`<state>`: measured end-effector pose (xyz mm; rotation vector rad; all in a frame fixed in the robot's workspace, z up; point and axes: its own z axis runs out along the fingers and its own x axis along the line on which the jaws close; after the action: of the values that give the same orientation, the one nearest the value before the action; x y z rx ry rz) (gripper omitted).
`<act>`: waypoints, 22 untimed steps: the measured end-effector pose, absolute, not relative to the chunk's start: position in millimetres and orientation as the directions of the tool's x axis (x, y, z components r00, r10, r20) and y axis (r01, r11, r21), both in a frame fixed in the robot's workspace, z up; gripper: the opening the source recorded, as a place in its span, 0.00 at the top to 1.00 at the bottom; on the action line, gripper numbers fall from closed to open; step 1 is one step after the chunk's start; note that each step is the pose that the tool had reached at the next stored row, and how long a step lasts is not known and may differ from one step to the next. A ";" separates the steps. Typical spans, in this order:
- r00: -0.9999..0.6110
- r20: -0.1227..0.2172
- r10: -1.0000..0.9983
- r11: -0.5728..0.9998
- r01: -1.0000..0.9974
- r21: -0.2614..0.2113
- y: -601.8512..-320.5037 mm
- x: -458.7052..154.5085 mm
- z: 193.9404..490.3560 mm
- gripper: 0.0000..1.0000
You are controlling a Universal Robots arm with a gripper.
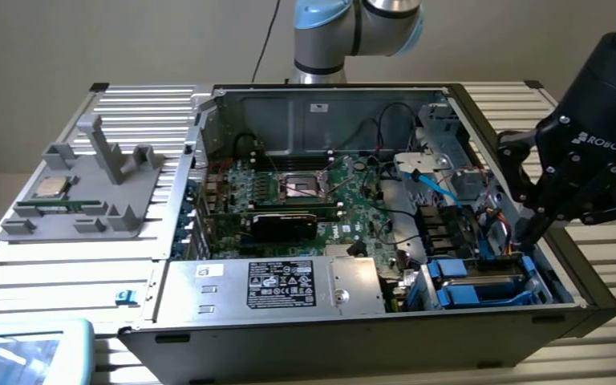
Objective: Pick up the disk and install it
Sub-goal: 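Insert the second disk wire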
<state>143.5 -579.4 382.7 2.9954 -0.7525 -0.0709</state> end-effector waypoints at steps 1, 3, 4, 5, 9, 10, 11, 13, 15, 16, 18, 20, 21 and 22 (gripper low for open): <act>0.885 -0.040 -0.464 -0.885 -0.463 0.046 -579.4 143.5 382.7 0.89; 0.893 -0.055 -0.446 -0.895 -0.446 0.018 -579.4 143.5 382.5 0.89; 0.898 -0.061 -0.435 -0.900 -0.436 0.007 -579.4 143.5 382.5 0.89; 0.903 -0.065 -0.424 -0.905 -0.425 -0.002 -579.5 143.5 382.5 0.89; 0.928 -0.072 -0.365 -0.930 -0.367 -0.017 -579.4 143.4 382.5 0.89; 0.934 -0.073 -0.349 -0.936 -0.351 -0.020 -579.4 143.5 382.4 0.89; 0.941 -0.074 -0.331 -0.943 -0.333 -0.022 -579.5 143.4 382.4 0.89; 0.952 -0.076 -0.298 -0.953 -0.300 -0.027 -579.4 143.4 382.4 0.89; 0.962 -0.077 -0.264 -0.963 -0.267 -0.033 -579.5 143.4 382.3 0.89; 0.966 -0.078 -0.247 -0.968 -0.250 -0.035 -579.5 143.4 382.3 0.89; 0.974 -0.079 -0.213 -0.975 -0.217 -0.041 -579.5 143.5 382.3 0.89; 0.981 -0.080 -0.178 -0.982 -0.182 -0.047 -579.5 143.4 382.2 0.89; 0.983 -0.081 -0.162 -0.985 -0.166 -0.051 -579.5 143.4 382.2 0.89; 0.986 -0.082 -0.146 -0.987 -0.151 -0.054 -579.5 143.4 382.2 0.89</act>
<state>143.4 -579.5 382.2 3.1905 -0.2387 -0.1241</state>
